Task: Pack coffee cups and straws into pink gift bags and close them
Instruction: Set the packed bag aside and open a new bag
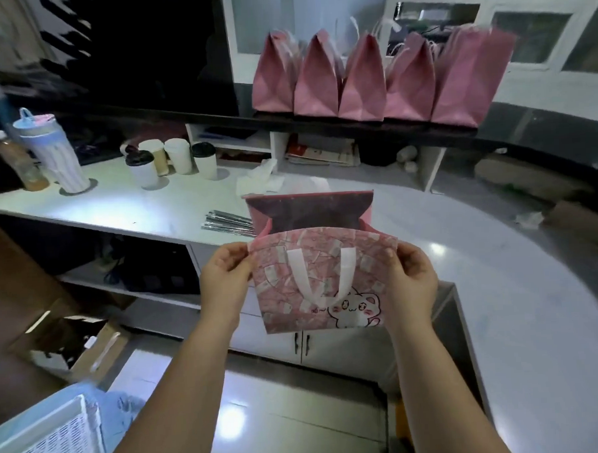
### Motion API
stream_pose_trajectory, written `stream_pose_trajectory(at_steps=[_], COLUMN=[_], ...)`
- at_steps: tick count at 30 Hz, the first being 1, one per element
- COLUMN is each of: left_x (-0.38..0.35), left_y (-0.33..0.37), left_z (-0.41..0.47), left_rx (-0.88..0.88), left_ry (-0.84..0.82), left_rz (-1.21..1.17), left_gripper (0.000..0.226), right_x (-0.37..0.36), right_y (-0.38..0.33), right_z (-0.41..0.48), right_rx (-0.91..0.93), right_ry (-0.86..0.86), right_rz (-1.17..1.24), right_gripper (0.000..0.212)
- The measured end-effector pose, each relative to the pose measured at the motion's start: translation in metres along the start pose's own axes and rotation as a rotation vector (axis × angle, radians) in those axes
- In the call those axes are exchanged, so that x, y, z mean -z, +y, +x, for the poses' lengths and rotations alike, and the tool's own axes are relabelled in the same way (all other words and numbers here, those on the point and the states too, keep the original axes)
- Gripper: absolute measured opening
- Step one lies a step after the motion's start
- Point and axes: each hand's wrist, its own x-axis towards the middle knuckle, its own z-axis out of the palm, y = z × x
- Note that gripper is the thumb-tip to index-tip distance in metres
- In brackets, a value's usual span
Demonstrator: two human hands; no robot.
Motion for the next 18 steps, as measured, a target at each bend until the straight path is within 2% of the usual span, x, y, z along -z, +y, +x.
stream_pose_trajectory(at_steps=[5,9,13,18], left_x=[-0.031,-0.058,-0.090,-0.128], left_y=[-0.008,-0.010,-0.011,-0.009], left_z=[0.061,0.133,0.208,0.294], left_rx=[0.023,0.006,-0.003,-0.013], left_ry=[0.025,0.003,-0.079,-0.200], left_rz=[-0.068,-0.075,-0.053,-0.015], left_gripper=[0.013,0.016,0.017,0.017], right_x=[-0.032,-0.066,-0.101,-0.133], right_y=[0.024,0.039,0.051,0.061], right_z=[0.067,0.125,0.175,0.236], right_rx=[0.025,0.064,0.077,0.123], right_ry=[-0.006,0.045,0.107,0.186], right_rz=[-0.037,-0.026,-0.008,-0.025], right_gripper=[0.005,0.017,0.023,0.015])
